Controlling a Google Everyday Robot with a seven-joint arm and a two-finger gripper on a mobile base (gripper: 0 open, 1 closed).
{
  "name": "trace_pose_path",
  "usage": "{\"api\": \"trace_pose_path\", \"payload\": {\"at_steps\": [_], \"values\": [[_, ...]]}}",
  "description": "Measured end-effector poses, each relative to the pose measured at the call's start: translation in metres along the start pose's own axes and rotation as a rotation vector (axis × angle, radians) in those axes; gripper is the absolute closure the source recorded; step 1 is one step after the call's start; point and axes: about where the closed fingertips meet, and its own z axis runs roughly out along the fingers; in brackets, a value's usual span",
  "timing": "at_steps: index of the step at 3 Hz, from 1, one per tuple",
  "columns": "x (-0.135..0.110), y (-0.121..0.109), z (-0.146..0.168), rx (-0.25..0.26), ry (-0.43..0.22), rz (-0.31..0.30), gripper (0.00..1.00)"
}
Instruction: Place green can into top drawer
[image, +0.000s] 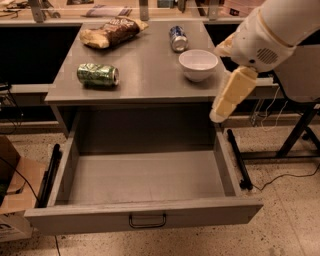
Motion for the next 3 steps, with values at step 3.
{"api": "trace_pose_path", "payload": {"at_steps": [3], "values": [[-0.0183,-0.0108,0.0257,-0.056,-0.057,-0.009,0.00]]}}
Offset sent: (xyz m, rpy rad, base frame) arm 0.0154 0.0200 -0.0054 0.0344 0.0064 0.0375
